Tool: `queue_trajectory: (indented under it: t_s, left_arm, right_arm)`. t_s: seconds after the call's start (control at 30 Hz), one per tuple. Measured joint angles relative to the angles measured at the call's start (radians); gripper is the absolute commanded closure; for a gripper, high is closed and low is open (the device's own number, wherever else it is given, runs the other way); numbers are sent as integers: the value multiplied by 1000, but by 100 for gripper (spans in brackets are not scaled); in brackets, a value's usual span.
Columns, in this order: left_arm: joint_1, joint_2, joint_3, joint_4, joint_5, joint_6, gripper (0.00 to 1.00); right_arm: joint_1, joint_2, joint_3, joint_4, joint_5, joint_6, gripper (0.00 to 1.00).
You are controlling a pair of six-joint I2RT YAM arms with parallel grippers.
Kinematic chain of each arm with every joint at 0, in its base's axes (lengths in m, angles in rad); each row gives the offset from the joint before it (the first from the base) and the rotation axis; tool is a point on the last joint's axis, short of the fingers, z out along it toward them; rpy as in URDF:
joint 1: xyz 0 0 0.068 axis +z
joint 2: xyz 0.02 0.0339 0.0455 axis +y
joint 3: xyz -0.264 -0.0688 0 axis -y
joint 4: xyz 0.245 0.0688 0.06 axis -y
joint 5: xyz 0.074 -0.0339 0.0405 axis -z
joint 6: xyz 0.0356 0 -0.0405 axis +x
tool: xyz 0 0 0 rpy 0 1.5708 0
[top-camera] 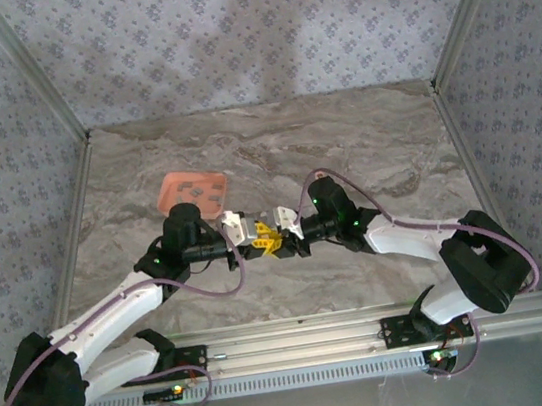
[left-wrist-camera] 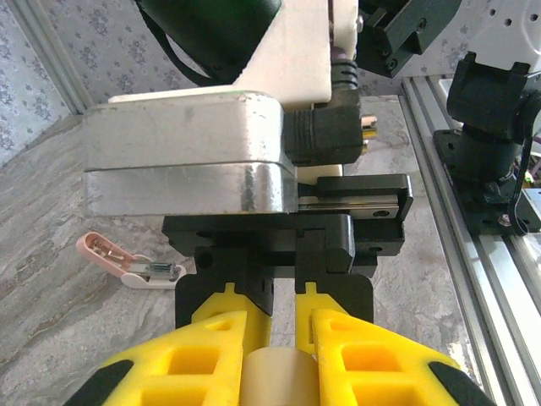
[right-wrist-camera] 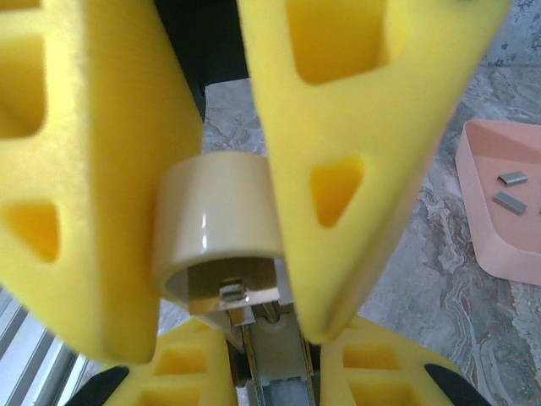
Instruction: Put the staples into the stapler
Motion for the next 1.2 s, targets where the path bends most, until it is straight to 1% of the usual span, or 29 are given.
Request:
queue_trajectory:
  t_s: [0.03,0.07,0.13,0.17,0.2,0.3,0.4,0.47,0.63,0.77,0.9,1.07,1.2]
  left_arm:
    - [0,-3,0,1,-8,-2,52]
    - [0,-7,0,5,-23,-5,41]
    - [-1,-14,0,20,-58,-29,14]
    - [-1,-21,-1,30,-86,-45,6]
    - [-1,-27,-1,37,-124,-67,2]
    - [-1,-32,-1,51,-253,-153,2]
    - [-1,-28,-1,38,-375,-219,2]
    - [-1,-18,-1,31,-446,-259,2]
    - [-1,29,-19,25,-571,-341,2]
    - [-1,81,-24,18,-632,-386,1]
    - [-1,113,-24,13,-663,-412,2]
    - [-1,152,-24,7,-684,-428,2]
    - [-1,174,-21,-1,-687,-439,2]
  right_arm:
    - [-2,0,0,3,-3,0,83]
    - [-5,0,0,4,-4,5,83]
    - [-21,0,0,4,-2,15,83]
    - [-30,-1,-2,5,1,26,83]
    - [-44,-5,-6,6,12,45,83]
    - [-103,-27,-32,4,59,129,84]
    - [-190,-40,-35,-56,152,251,85]
    - [-241,-39,-16,-139,227,316,87]
    - [-350,0,121,-389,456,467,87]
    - [-393,49,203,-501,614,556,87]
    - [-403,152,288,-594,723,621,87]
    - [-403,256,354,-661,792,681,86]
    - [-403,290,370,-690,822,724,86]
